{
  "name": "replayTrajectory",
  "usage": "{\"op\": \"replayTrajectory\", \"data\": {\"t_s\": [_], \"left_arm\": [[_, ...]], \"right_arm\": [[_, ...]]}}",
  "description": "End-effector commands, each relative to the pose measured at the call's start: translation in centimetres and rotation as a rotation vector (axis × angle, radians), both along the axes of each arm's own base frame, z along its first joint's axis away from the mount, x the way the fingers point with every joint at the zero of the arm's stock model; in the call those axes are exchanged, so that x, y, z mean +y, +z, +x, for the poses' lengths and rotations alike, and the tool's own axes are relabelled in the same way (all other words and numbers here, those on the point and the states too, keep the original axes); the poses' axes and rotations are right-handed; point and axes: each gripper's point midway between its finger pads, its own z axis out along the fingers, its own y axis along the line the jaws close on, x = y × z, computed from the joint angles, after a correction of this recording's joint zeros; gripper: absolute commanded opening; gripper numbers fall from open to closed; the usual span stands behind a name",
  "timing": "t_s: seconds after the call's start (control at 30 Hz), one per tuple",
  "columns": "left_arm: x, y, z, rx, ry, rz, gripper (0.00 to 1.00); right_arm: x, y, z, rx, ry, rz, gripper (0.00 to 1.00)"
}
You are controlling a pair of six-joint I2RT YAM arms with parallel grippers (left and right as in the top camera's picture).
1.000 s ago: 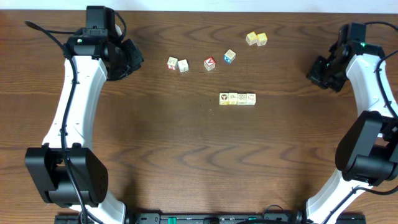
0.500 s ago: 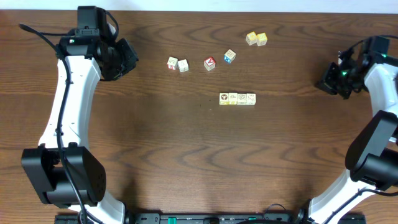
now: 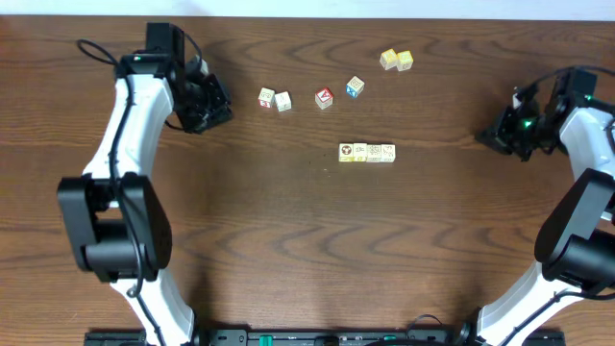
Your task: Lift 4 blocks
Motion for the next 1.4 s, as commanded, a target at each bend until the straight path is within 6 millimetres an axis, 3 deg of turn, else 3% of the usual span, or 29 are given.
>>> {"op": "replayTrajectory", "data": {"t_s": [0.0,0.33,0.63,0.8,0.97,1.2,1.37], "left_arm": [[-2.4,0.7,-0.5,-0.041,-0.121,-0.074,0.07],[-5.8,0.4,-1.4,-0.047,-0.229,-0.069,0.07],[-9.5,-2.1,-3.1,0.024,-0.317,-0.071,0.07],[-11.4,-2.5,-3.9,0.035,-0.366,-0.065,0.07],[-11.8,-3.3,-4.7,0.056,-0.388,-0.007,0.07],[-13.7,-4.4,-5.8,0.08,-0.439,-0.004,0.07],[-14.3,-4.6,-4.8,0.025,-0.45,0.019,0.07]], "right_arm": [[1.2,-0.9,-0.7,-0.012,0.026,0.054,0.01],[4.4,-1.6,0.4,-0.127,0.093,0.129,0.01],[7.9,-1.2,2.1,-0.191,0.174,0.116,0.01],[9.1,-1.7,2.7,-0.172,0.164,0.062,0.01],[10.8,-2.1,2.9,-0.182,0.203,0.057,0.01],[11.3,-3.0,3.0,-0.147,0.179,0.044,0.01],[11.3,-3.1,2.9,-0.144,0.18,0.044,0.01]]}}
